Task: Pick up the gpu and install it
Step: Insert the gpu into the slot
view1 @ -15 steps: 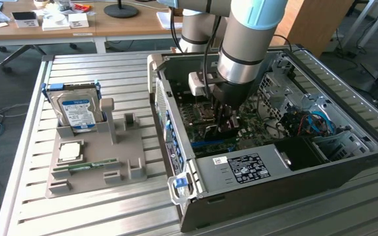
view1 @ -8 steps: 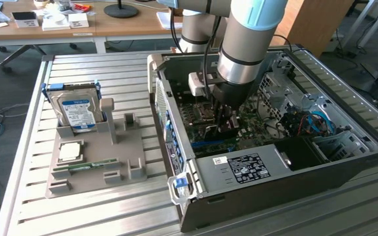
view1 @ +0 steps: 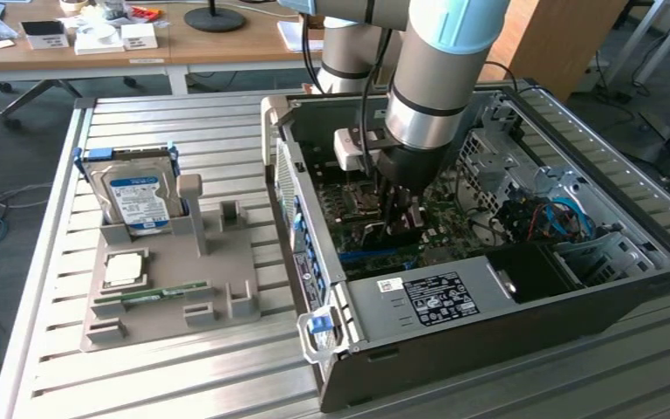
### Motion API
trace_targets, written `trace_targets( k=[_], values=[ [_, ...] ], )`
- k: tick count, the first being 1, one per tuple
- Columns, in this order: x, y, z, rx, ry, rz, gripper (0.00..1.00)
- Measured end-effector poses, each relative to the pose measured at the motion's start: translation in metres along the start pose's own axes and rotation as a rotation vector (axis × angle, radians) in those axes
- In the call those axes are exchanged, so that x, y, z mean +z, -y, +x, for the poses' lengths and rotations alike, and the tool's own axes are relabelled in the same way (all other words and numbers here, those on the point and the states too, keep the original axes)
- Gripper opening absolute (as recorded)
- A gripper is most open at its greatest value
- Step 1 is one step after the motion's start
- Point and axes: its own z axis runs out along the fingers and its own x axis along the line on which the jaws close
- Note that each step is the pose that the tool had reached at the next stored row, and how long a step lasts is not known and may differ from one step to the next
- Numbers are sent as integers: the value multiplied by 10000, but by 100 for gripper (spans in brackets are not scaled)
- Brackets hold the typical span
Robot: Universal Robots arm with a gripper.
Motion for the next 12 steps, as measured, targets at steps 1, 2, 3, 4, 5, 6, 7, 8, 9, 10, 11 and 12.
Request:
trace_targets(
  k=[1, 2, 3, 4, 5, 6, 7, 8, 9, 10, 11, 12],
  values=[
    [0, 0, 0, -3, -1, 0, 27],
    [0, -1, 0, -16, 0, 0, 27],
    [0, -1, 0, -39, 0, -1, 27],
    [0, -1, 0, -56, 0, -2, 27],
    [0, -1, 0, -79, 0, -3, 27],
    [0, -2, 0, -108, 5, -4, 27],
    [0, -2, 0, -132, 12, -6, 27],
    [1, -2, 0, -147, 15, -6, 27],
    [1, -2, 0, -151, 17, -6, 27],
    [1, -1, 0, -155, 18, -6, 27],
    [3, -2, 1, -157, 17, -7, 27],
    [7, -2, 1, -158, 19, -6, 27]
  ],
)
